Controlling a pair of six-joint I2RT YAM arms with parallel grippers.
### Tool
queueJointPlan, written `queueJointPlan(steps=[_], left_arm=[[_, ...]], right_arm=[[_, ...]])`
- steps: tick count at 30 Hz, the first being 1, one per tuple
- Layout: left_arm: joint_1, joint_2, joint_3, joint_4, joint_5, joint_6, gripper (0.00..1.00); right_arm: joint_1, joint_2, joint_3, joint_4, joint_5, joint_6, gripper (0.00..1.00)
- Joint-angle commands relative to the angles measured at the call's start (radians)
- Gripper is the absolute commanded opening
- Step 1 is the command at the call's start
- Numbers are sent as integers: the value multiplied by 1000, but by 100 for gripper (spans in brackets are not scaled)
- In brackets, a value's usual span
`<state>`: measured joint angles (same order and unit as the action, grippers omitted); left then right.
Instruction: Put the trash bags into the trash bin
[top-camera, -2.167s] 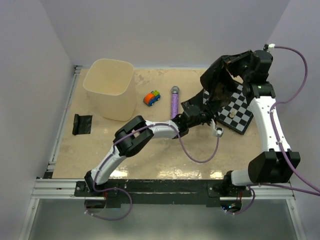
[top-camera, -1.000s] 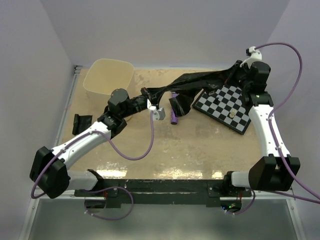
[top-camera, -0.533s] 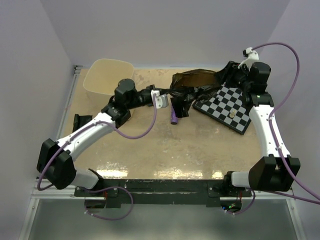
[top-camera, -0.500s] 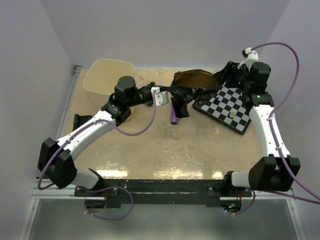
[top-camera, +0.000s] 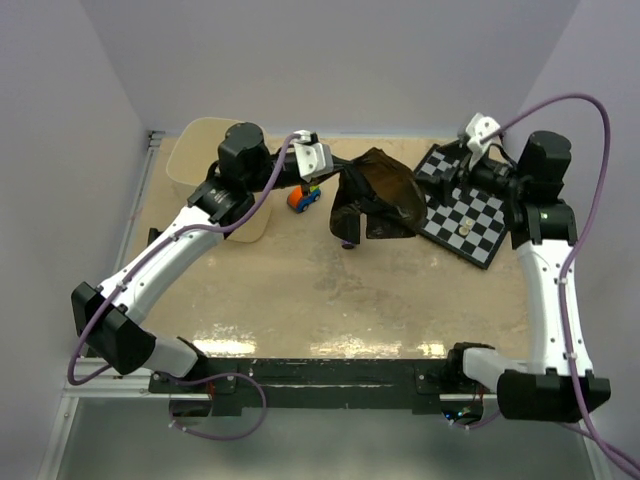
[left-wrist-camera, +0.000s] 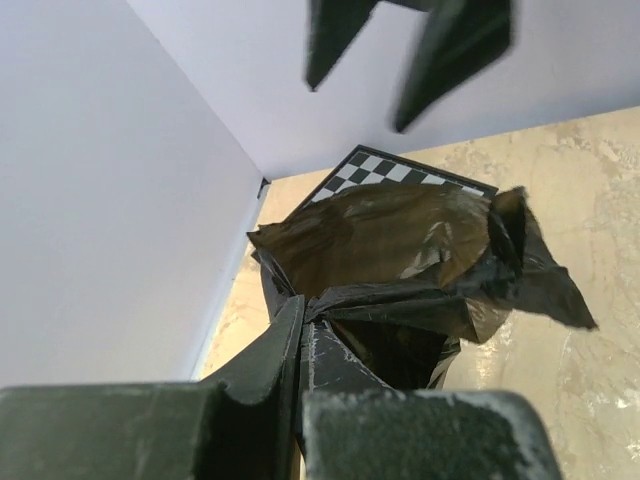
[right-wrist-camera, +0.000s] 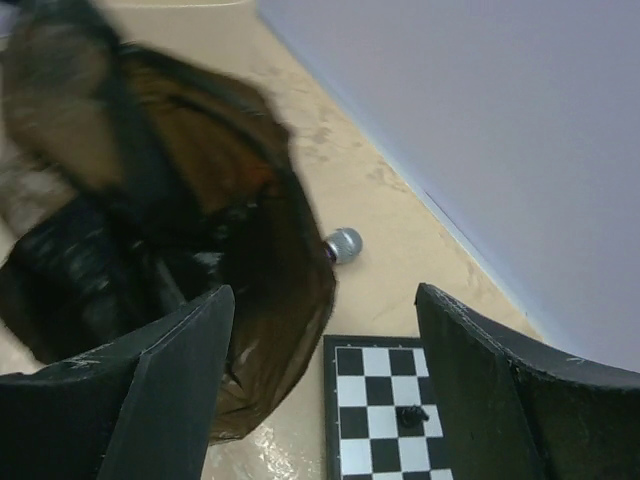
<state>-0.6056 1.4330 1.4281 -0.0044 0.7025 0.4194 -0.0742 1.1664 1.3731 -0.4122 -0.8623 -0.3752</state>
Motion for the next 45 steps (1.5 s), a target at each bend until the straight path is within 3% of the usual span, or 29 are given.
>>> queueJointPlan(steps=[1, 5, 14, 19, 23, 29, 38, 45], left_arm=[[9, -6, 38, -12, -37, -108, 0], [17, -3, 49, -23, -54, -126, 0], [49, 49, 129, -11, -81, -235, 0], [55, 86, 175, 43, -110, -287, 0], [55, 110, 201, 57, -115, -304, 0], [53, 129, 239, 57, -107, -306, 0], [99, 96, 216, 43, -75, -286, 0], [133, 73, 186, 43, -20, -275, 0]], right_arm=[[33, -68, -19, -326, -242, -497, 78], [39, -85, 6, -658, -222, -833, 79], [66, -215, -80, -666, -170, -1011, 85], [154, -266, -123, -601, -166, -1119, 85], [292, -286, -177, -395, -68, -1026, 86], [464, -188, -226, -163, 126, -849, 83], [475, -194, -330, 120, 333, -588, 77], [475, -264, -393, 297, 384, -489, 71]])
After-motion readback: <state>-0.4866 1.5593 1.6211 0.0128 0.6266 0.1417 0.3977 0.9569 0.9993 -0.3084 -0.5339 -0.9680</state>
